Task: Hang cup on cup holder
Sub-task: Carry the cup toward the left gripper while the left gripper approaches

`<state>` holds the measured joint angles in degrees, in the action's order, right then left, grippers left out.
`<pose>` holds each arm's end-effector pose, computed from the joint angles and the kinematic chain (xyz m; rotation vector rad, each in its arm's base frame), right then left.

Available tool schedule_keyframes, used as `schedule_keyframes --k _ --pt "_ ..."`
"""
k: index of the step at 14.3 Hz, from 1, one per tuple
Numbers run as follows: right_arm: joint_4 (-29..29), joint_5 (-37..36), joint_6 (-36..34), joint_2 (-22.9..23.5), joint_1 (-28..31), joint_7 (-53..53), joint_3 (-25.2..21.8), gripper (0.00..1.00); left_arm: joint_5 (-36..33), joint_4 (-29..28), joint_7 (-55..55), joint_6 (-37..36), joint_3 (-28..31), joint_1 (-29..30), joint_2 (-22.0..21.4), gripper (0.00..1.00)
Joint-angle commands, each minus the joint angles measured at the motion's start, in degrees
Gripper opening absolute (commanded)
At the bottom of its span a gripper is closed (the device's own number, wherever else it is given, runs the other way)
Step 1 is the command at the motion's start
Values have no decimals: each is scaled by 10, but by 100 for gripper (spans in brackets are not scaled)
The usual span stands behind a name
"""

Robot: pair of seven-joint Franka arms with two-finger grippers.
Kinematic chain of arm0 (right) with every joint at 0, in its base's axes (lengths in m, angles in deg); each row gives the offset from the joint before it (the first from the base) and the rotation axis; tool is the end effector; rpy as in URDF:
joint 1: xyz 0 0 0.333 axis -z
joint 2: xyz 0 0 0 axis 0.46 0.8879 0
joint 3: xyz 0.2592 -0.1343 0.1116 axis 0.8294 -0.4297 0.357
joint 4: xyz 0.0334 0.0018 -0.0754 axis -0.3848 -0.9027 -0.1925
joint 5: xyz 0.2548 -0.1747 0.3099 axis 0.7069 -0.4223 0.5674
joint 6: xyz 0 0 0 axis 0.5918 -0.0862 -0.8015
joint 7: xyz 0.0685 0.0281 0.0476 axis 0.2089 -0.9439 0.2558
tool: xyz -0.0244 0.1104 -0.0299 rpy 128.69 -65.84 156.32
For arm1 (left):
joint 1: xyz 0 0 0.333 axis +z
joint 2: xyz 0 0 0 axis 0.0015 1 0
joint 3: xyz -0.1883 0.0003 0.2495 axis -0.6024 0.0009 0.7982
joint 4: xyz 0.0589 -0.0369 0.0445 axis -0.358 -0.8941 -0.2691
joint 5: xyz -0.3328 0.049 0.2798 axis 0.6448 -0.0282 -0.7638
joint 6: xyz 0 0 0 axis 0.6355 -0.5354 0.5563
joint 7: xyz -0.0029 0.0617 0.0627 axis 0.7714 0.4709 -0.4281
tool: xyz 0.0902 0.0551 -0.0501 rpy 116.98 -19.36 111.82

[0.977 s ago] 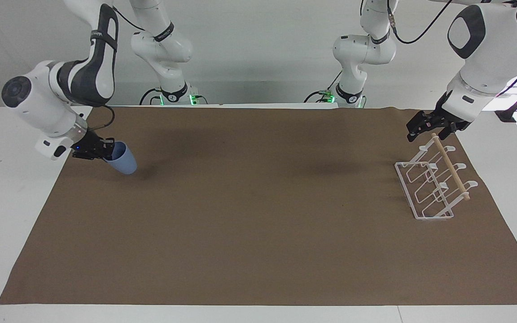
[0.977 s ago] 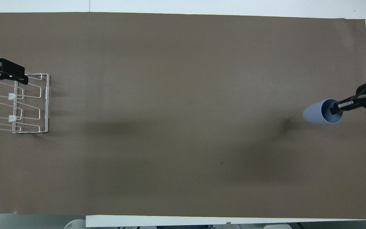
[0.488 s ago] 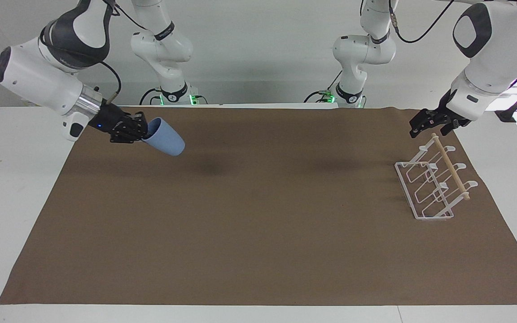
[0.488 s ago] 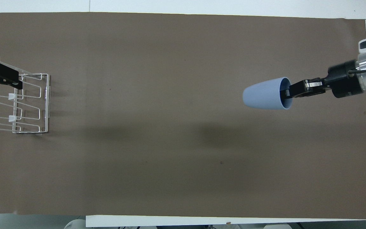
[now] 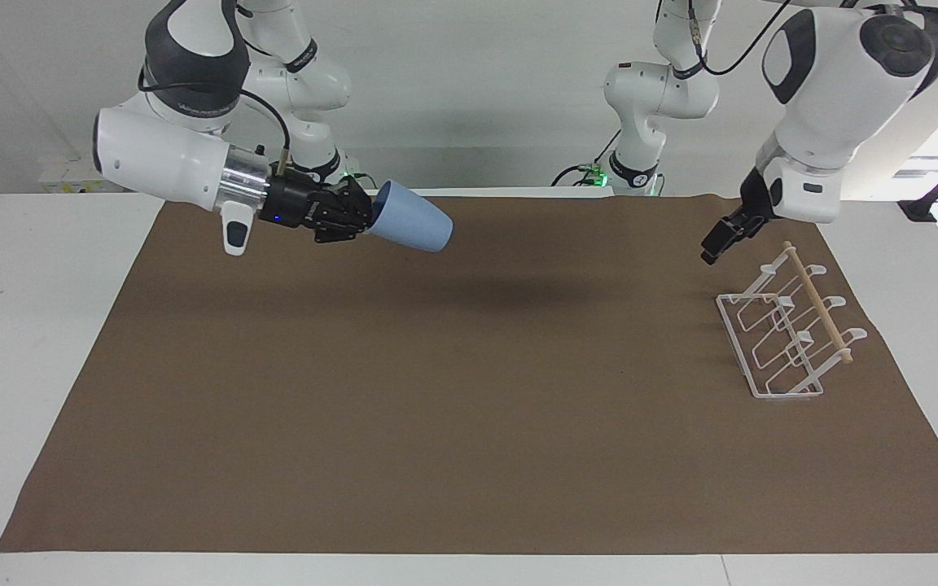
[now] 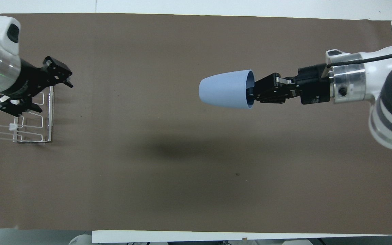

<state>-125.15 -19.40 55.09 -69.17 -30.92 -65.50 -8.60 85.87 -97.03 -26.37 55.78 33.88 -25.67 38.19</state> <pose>0.5877 0.1627 0.4983 -1.9588 0.0977 0.1298 0.5730 -0.1949 0.5697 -2.9534 -1.0325 0.0927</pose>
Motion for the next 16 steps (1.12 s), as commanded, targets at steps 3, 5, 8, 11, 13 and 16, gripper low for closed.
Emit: schedule_keyframes --k 3,5,8,11,13,16 --pt "-93 137 52 -35 -45 5 0 0 23 -13 -270 72 6 -82 -13 100" --pt "-99 157 65 -36 -56 3 0 0 29 -10 -350 90 3 -100 -12 100" --pt "-103 160 66 -35 -57 4 0 0 29 21 -427 100 -1 -108 4 100" --pt "-107 160 68 -36 -58 3 0 0 28 33 -460 100 -8 -130 18 100" --pt "-111 160 70 -33 -68 4 0 0 30 46 -472 102 -8 -141 30 100" --pt "-114 160 78 -32 -78 0 0 0 52 58 -488 121 -9 -157 49 100"
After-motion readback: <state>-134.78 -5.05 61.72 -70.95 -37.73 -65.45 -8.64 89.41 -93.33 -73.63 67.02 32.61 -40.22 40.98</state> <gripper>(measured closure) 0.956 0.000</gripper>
